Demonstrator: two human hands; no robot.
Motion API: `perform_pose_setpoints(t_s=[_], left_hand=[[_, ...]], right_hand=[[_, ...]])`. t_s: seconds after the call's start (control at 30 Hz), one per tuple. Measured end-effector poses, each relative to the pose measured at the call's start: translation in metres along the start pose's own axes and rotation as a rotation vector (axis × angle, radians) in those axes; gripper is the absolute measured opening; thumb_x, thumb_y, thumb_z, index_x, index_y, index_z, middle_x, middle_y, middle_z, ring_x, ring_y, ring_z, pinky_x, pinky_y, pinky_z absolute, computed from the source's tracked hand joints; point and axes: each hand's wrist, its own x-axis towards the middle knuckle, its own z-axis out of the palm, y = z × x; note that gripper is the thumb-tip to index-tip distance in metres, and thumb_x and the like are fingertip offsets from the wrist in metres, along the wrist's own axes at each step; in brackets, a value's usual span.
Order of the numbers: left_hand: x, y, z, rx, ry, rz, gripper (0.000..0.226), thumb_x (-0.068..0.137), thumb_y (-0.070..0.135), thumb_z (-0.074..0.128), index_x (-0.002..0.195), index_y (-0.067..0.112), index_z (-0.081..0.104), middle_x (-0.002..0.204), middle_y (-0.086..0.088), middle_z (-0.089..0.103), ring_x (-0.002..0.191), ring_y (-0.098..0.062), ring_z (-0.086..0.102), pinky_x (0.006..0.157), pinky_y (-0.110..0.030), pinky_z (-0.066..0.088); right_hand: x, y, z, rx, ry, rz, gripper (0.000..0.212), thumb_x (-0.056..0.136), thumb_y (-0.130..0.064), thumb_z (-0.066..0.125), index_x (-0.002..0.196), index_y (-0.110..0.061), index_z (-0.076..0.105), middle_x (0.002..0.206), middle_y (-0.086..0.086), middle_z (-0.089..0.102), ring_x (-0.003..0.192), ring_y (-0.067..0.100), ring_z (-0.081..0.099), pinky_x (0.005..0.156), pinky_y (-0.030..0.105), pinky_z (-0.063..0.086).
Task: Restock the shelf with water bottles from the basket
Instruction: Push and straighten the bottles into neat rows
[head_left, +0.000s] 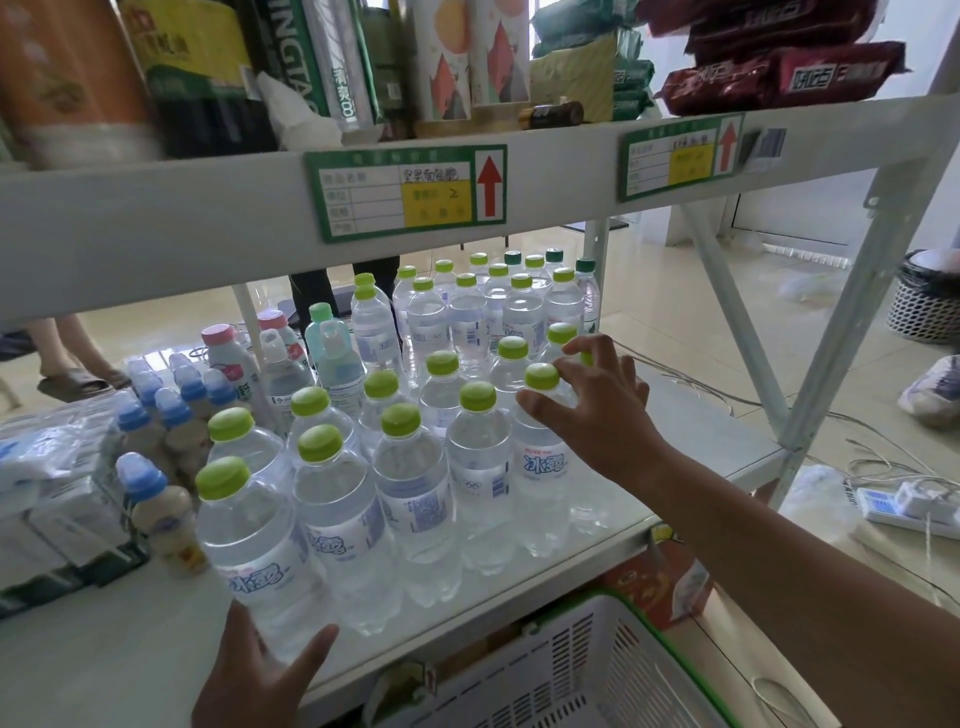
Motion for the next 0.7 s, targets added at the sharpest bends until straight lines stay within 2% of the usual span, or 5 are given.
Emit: perform_pose_setpoints(t_s=[0.13,0.23,0.37,0.47,0.7], left_hand=[[0.0,0.003,0.0,0.02,0.002,-0.03,0.088,0.042,0.057,0.078,0.121,0.05,0.041,0.126,0.002,0.058,0.111,-0.016,0.059,0.093,-0.036,0.049],[0.001,-0.001,-0.002,0.063,-0.018,-0.015,0.099,0.044,0.059,0.08,0.133,0.031,0.044,0.126,-0.002,0.059,0.115,-0.019,0.058,0.094,-0.041,0.049],[0.002,0.0,0.0,0.296,0.089,-0.015,0.104,0.039,0.066,0.066,0.123,0.005,0.055,0.11,-0.02,0.055,0.11,-0.036,0.051,0.089,-0.054,0.048],[0.001,0.004,-0.001,0.395,0.082,0.023,0.1,0.041,0.068,0.065,0.117,0.003,0.06,0.099,-0.02,0.06,0.102,-0.039,0.052,0.083,-0.054,0.049],[0.005,-0.009,-0.004,0.333,0.051,-0.05,0.104,0.041,0.075,0.071,0.122,0.01,0.057,0.105,-0.012,0.06,0.106,-0.03,0.057,0.085,-0.051,0.052]], right_hand=[[0.001,0.0,-0.002,0.03,-0.014,0.003,0.049,0.083,-0.061,0.055,0.113,-0.024,0.063,0.132,-0.004,0.036,0.123,0.023,0.034,0.096,0.041,0.024],[0.001,0.0,-0.004,0.01,-0.035,0.005,0.05,0.081,-0.061,0.057,0.115,-0.025,0.062,0.136,-0.005,0.033,0.127,0.024,0.032,0.1,0.043,0.024],[0.001,0.001,-0.009,0.043,0.08,-0.035,0.046,0.073,-0.066,0.062,0.101,-0.03,0.06,0.138,-0.007,0.032,0.129,0.021,0.031,0.102,0.043,0.024],[0.005,0.002,-0.01,0.076,0.158,-0.083,0.037,0.074,-0.059,0.067,0.091,-0.027,0.06,0.135,-0.007,0.038,0.127,0.018,0.033,0.097,0.037,0.023],[0.008,-0.001,-0.009,0.211,0.143,-0.034,0.031,0.073,-0.05,0.074,0.088,-0.023,0.068,0.132,-0.009,0.044,0.127,0.013,0.034,0.098,0.037,0.023]])
